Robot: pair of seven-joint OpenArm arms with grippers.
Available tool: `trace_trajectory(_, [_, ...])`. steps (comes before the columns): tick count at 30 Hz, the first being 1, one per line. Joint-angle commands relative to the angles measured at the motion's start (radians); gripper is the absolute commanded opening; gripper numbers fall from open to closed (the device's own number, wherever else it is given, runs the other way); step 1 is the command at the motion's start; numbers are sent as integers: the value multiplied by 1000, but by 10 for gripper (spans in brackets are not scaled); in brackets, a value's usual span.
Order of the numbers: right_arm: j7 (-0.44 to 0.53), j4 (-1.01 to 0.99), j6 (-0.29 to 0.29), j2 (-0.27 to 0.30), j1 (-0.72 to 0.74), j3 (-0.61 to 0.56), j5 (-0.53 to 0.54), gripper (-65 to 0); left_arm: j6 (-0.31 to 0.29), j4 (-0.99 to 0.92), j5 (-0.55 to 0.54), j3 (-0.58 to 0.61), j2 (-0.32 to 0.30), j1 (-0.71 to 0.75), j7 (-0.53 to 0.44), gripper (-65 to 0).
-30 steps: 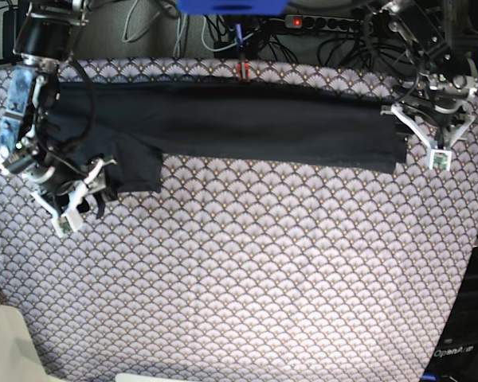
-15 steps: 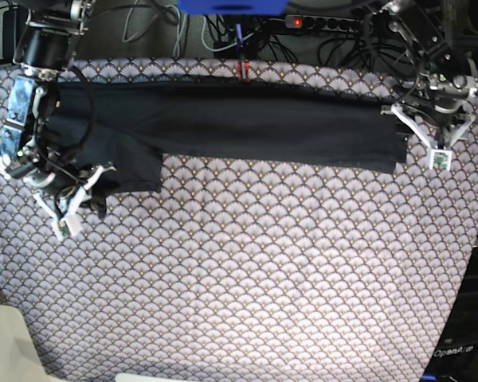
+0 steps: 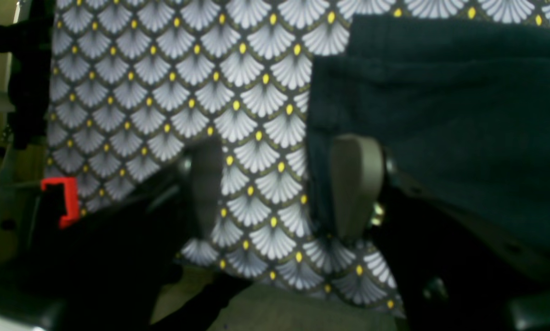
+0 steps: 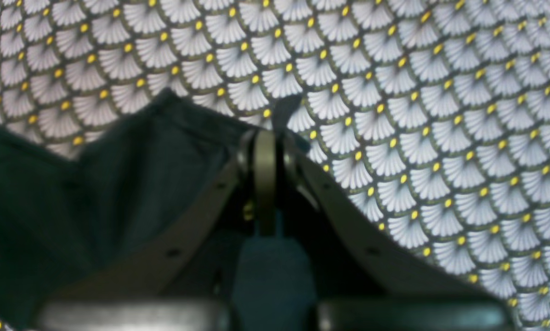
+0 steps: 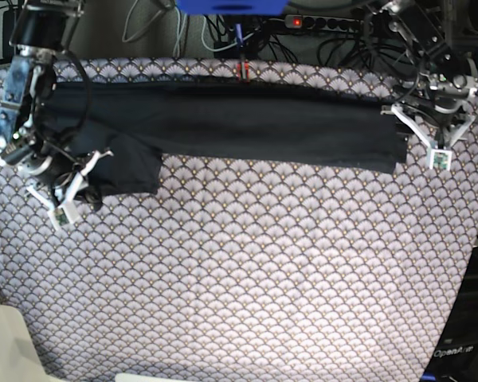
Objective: Fold the T-shirt properly
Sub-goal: 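Pull the sleeve with the right gripper back toward the strip's end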
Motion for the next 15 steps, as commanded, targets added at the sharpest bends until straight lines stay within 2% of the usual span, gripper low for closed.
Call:
trace_trajectory(1, [23,56,-2,13,-4,5,17,-650,2,18,-8,3,-6,-10,-20,-288])
trace_trajectory(7, [-29,254,-2,11,-118,14,28,-650,2,17,-8,0,-6,-29,-12,-288])
trace_trajectory(11, [-28,268,-2,19,-190,25,100,-650,2,17,-8,0,-6,-29,-17,-288])
trace_trajectory(15, [-3,270,-2,23,-253,75,111,-650,2,18,-8,0,-12,-29,-14,-288])
